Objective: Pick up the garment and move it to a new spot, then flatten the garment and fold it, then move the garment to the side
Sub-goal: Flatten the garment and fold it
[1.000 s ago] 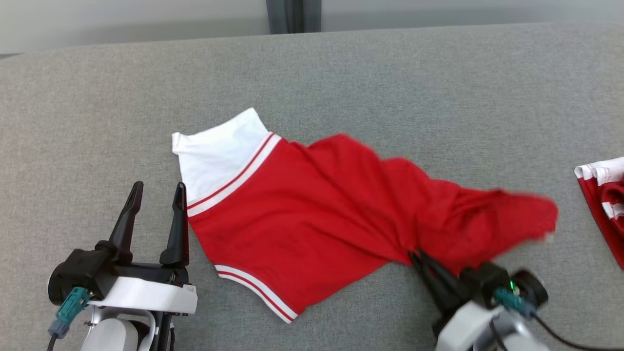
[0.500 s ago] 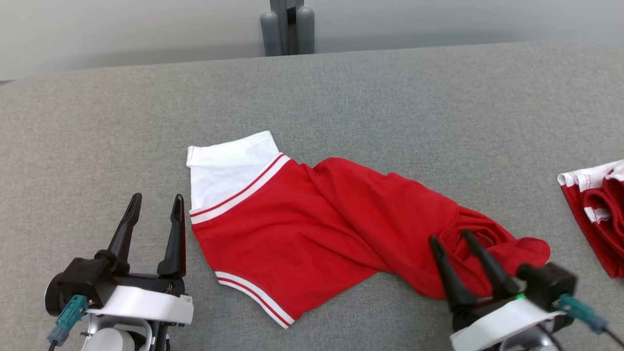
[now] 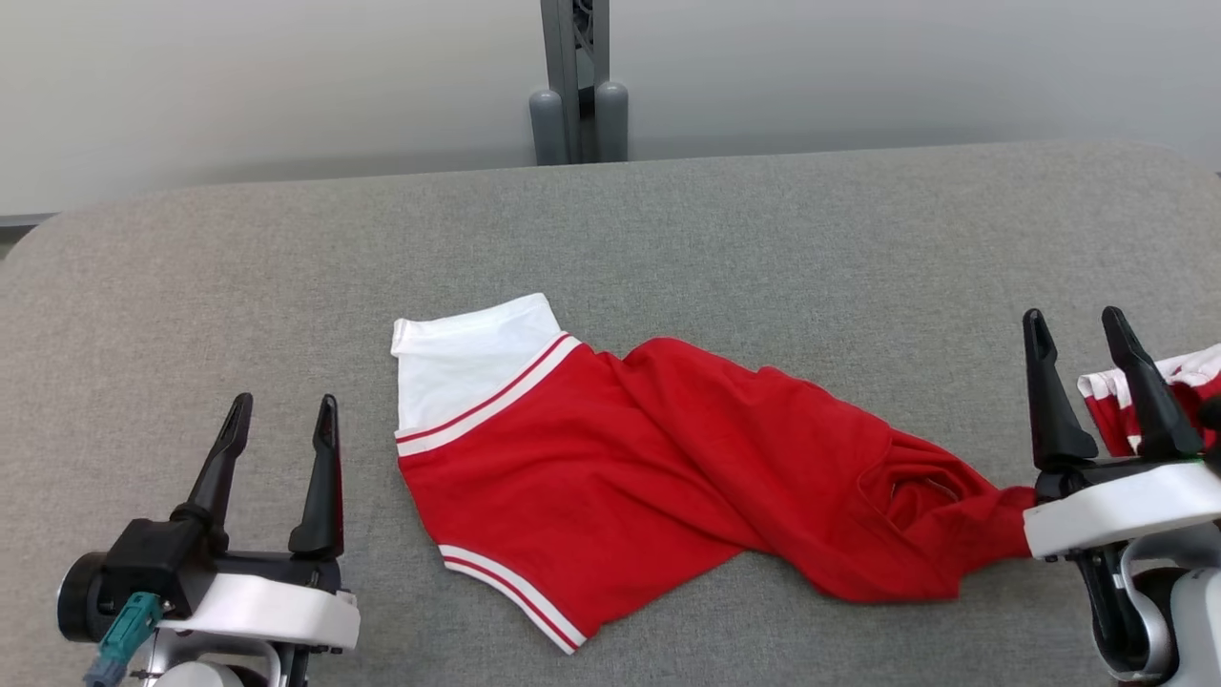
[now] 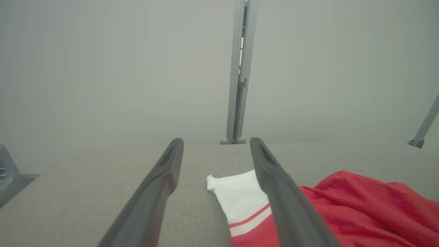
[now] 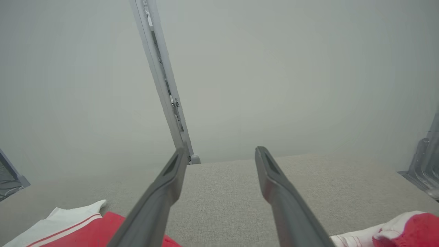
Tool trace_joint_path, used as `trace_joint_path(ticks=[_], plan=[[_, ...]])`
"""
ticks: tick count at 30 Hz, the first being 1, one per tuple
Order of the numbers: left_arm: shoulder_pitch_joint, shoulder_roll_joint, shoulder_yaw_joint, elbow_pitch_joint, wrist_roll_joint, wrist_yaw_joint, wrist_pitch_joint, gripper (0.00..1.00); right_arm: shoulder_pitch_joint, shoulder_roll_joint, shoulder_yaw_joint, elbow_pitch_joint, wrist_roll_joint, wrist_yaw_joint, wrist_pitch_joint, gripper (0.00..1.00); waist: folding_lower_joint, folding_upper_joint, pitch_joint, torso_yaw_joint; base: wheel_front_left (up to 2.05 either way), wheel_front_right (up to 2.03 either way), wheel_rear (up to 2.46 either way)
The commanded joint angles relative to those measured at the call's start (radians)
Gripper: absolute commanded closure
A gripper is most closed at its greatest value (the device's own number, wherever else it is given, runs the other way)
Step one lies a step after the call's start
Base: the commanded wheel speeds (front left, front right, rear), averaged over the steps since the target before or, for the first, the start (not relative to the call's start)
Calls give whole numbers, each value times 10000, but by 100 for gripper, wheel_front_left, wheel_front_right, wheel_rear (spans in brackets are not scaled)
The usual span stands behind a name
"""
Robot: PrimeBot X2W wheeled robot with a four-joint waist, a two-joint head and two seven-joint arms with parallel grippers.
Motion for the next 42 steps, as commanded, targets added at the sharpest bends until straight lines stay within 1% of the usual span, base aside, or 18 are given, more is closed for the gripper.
trace_joint_path(ticks=[1,6,11,18,24,31,35,37,42], plan=[[90,138,26,-73,181,121,37,0,-78,-207,-90,140,-338,-2,82,0,0,0,-122,48,0,0,0],[379,266,-15,-268,437,423,220,0,150,-198,163,733,-715,-2,454,0,0,0,-482,142,0,0,0],[715,358,-22,-427,475,534,323,0,894,-133,501,951,-844,-2,590,0,0,0,-864,189,0,0,0],[1050,480,-10,-578,441,620,504,0,1928,70,634,541,-839,-2,756,0,0,0,-1141,12,0,0,0],[1150,601,-7,-684,422,687,632,0,2191,140,736,245,-881,-2,953,0,0,0,-1189,-82,0,0,0],[1108,602,-77,-822,383,725,693,0,2182,160,685,124,-862,-2,972,0,0,0,-1122,-15,0,0,0],[1050,587,-99,-874,361,762,695,0,1850,158,537,273,-704,-2,1097,0,0,0,-1031,14,0,0,0],[984,570,-127,-898,328,749,701,0,1560,54,390,573,-708,-2,1249,0,0,0,-958,30,0,0,0],[705,566,-198,-909,333,699,640,0,438,-420,330,1866,-297,-1,1641,0,0,0,-586,123,0,0,0]])
